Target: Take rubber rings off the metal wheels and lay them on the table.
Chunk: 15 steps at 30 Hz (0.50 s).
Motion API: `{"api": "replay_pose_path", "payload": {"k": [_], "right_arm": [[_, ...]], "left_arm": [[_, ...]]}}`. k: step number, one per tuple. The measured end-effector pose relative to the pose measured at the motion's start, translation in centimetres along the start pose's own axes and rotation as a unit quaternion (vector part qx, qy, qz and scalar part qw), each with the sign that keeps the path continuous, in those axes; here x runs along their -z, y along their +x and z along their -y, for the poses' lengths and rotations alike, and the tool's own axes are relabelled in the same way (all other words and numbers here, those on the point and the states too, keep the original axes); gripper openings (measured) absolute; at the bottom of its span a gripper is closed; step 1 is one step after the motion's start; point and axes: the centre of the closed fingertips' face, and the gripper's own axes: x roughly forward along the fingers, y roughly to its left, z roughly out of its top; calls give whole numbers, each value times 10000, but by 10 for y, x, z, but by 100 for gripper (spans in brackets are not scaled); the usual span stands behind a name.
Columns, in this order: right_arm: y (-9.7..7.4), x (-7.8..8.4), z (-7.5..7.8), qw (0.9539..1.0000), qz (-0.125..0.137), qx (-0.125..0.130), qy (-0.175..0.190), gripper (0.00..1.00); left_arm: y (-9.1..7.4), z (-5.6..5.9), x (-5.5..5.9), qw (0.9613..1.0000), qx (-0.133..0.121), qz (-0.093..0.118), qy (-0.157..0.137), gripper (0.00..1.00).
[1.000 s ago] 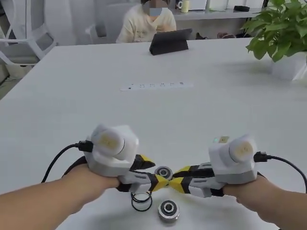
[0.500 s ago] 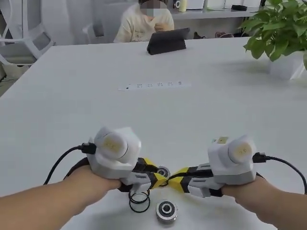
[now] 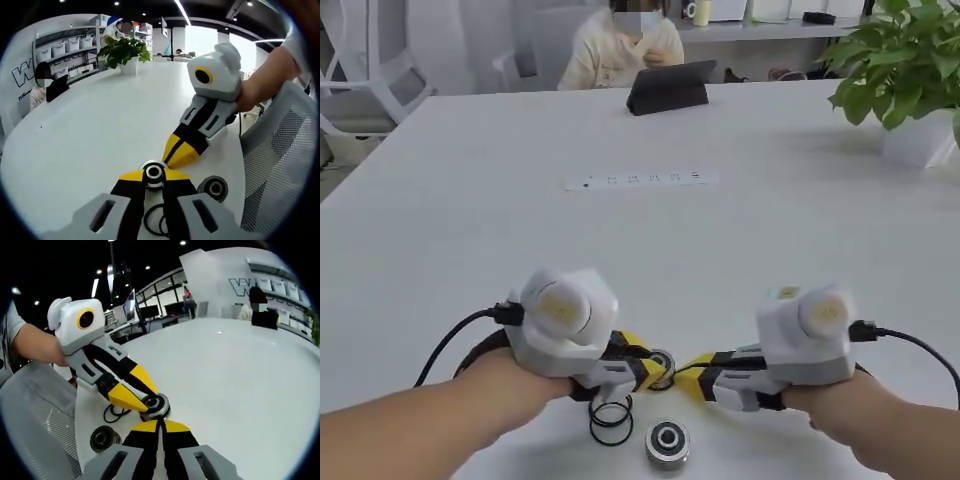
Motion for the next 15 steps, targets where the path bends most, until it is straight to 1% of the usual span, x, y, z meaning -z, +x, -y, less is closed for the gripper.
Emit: {"api": "replay_pose_path", "payload": {"k": [1,3,4,5,7,9,13,14,15], "right_arm": [[0,0,1,10000,15,11,86,0],[-1,0,1,9992,72,18,382,0],[-1,-2,1,9981,139,9,596,0],[-1,-2,1,9972,176,5,726,0],[-2,-2,4,9964,197,33,827,0],[-3,-2,4,9944,242,18,1027,0],[-4,-4,4,9923,323,24,1197,0],[-5,-5,3,9915,354,19,1255,0],[-6,-5,3,9897,398,4,1376,0]], "left_arm": [[0,0,0,10000,-17,0,-1,7],[0,1,0,10000,-46,-7,14,7],[0,1,0,10000,-50,-9,13,7],[0,1,-1,10000,-53,-11,15,7],[0,0,-1,10000,-69,-17,16,7],[1,0,-1,10000,-88,-18,13,7],[0,1,0,9999,-108,-28,-2,7],[0,1,0,9999,-113,-33,4,7],[0,1,0,9999,-118,-39,6,7]]}}
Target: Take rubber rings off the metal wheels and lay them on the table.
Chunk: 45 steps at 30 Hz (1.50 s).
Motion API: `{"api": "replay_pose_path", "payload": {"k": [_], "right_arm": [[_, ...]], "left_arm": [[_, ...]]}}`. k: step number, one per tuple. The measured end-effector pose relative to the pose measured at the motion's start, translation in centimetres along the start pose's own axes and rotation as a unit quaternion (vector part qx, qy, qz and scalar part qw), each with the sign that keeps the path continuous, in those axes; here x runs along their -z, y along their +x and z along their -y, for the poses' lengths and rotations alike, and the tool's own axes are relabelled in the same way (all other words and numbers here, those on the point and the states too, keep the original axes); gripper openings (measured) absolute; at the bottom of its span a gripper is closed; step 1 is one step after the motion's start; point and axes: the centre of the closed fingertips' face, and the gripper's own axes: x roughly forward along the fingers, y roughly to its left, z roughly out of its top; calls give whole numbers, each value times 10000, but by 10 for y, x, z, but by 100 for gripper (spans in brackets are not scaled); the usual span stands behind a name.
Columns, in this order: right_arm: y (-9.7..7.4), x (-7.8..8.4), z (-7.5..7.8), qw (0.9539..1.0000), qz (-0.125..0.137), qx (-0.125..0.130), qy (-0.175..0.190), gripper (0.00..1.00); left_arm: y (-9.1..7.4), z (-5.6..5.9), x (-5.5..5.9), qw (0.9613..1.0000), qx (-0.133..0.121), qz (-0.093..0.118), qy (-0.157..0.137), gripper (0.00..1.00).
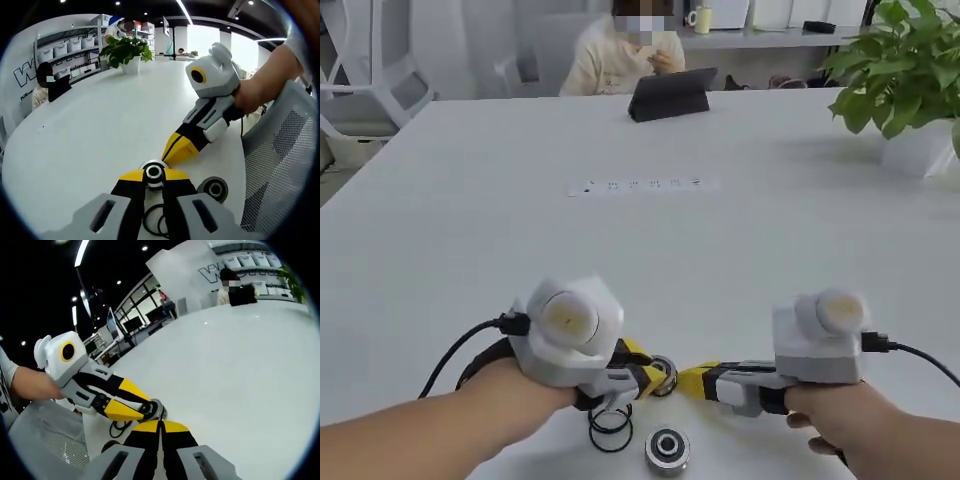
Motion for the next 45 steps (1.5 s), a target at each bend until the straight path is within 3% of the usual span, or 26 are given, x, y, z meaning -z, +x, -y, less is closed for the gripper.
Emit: {"api": "replay_pose_path", "payload": {"k": [2,3,4,6,19,22,33,39,40,45], "right_arm": [[-1,-2,1,9999,74,2,124,0],[-1,-12,5,9992,339,94,184,0],[-1,-11,0,9983,267,-72,520,0],[-2,-9,2,9991,229,-11,352,0],[-2,-12,-5,9980,335,-86,530,0],[-1,-12,-8,9990,269,-82,351,0],[1,-13,-15,9990,261,-198,291,0],[3,-14,-30,9980,282,-488,293,0],[3,-16,-28,9985,324,-410,145,0],[0,-16,-31,9976,340,-550,261,0]], "left_arm": [[0,0,0,10000,-1,-6,1,7],[0,1,0,10000,7,-8,1,7],[0,1,0,10000,4,-8,6,6],[0,1,0,10000,-13,-16,8,7],[1,1,0,9999,-117,-96,-7,6],[1,2,0,9998,-147,-112,43,6],[0,1,1,9997,-175,-137,46,6],[0,2,1,9997,-185,-138,40,6],[0,2,1,9997,-186,-137,28,6],[0,1,1,9997,-189,-135,19,6]]}}
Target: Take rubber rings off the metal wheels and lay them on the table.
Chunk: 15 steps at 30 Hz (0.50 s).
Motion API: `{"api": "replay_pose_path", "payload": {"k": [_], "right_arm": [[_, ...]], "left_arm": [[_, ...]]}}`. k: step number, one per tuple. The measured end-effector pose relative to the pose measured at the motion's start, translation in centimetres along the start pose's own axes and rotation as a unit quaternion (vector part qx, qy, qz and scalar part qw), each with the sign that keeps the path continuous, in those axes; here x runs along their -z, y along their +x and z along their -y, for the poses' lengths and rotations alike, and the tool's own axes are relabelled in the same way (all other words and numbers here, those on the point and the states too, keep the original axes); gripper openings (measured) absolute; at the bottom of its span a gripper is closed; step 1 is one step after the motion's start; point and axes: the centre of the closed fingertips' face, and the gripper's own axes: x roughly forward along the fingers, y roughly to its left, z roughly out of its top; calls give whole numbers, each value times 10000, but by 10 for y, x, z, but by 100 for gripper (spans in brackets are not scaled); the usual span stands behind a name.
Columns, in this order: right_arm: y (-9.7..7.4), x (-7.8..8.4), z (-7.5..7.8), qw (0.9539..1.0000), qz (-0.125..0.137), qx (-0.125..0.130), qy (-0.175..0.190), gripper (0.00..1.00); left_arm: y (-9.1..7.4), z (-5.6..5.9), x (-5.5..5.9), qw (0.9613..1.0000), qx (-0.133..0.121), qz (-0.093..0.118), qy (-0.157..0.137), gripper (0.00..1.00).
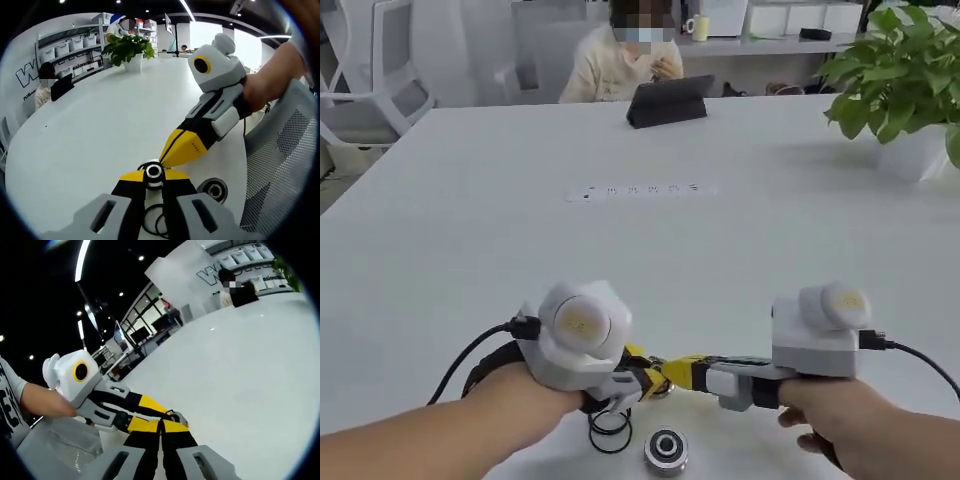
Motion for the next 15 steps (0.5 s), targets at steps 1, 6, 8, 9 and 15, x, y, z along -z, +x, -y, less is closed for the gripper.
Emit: {"api": "replay_pose_path", "payload": {"k": [1,6,8,9,15], "right_arm": [[0,-2,-2,10000,53,-30,52,0],[-2,-4,3,9999,39,98,8,0],[-4,-4,6,9998,57,170,4,0],[-5,-3,7,9998,49,197,-15,0],[-5,-3,10,9996,11,257,-62,0]], "left_arm": [[0,0,0,10000,-2,5,-3,6],[0,-1,0,10000,-36,30,-40,6],[0,-1,0,10000,-74,37,-30,7],[0,-1,-1,10000,-86,45,15,7],[-2,-1,0,10000,-40,13,19,7]]}}
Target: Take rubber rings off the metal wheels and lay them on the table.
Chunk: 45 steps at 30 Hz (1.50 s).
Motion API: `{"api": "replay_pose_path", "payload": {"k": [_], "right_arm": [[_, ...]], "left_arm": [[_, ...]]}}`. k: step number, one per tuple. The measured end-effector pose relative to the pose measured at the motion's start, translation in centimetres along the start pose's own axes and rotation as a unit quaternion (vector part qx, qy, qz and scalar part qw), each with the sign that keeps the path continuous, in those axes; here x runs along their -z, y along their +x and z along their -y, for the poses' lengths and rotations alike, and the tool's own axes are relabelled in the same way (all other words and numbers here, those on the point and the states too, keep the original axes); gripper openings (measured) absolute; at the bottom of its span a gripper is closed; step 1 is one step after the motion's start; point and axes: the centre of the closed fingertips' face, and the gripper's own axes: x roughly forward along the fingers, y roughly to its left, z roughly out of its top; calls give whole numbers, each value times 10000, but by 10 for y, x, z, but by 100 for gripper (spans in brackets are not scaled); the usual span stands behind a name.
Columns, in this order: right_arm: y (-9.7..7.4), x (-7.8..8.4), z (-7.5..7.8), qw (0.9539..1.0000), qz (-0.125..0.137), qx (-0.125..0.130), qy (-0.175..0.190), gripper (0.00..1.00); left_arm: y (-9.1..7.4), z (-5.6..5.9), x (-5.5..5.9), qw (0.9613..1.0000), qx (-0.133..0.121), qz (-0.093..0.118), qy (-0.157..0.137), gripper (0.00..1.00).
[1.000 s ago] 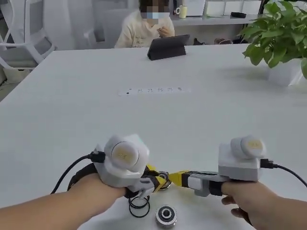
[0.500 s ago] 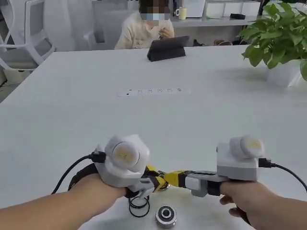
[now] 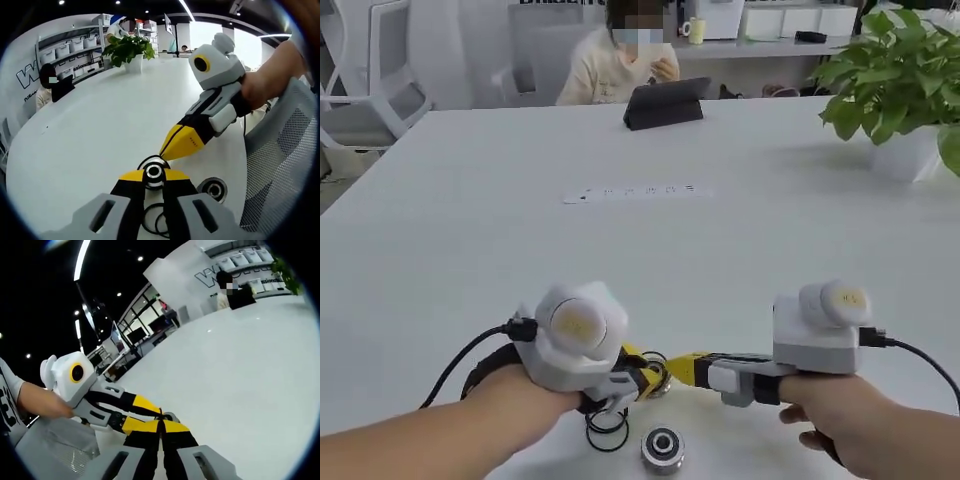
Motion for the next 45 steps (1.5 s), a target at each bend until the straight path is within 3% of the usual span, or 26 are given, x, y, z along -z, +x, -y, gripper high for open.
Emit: {"api": "replay_pose_path", "payload": {"k": [4,7,19,29,39,45], "right_arm": [[0,-2,-3,10000,38,-49,34,0],[-1,-2,-3,10000,36,-57,49,0],[-2,-9,-13,9997,73,-213,52,0],[1,-13,-26,9991,32,-410,34,0],[13,-4,-44,9970,-291,-713,-87,0],[18,4,-51,9951,-513,-831,-164,0]], "left_arm": [[-7,1,-2,10000,37,21,79,4],[-10,1,-4,10000,55,70,-21,11],[-34,5,-16,9991,178,355,-172,25],[-62,8,-17,9983,251,512,-100,37],[-87,11,-19,9972,281,683,-117,45],[-98,11,-12,9973,273,674,-121,49]]}}
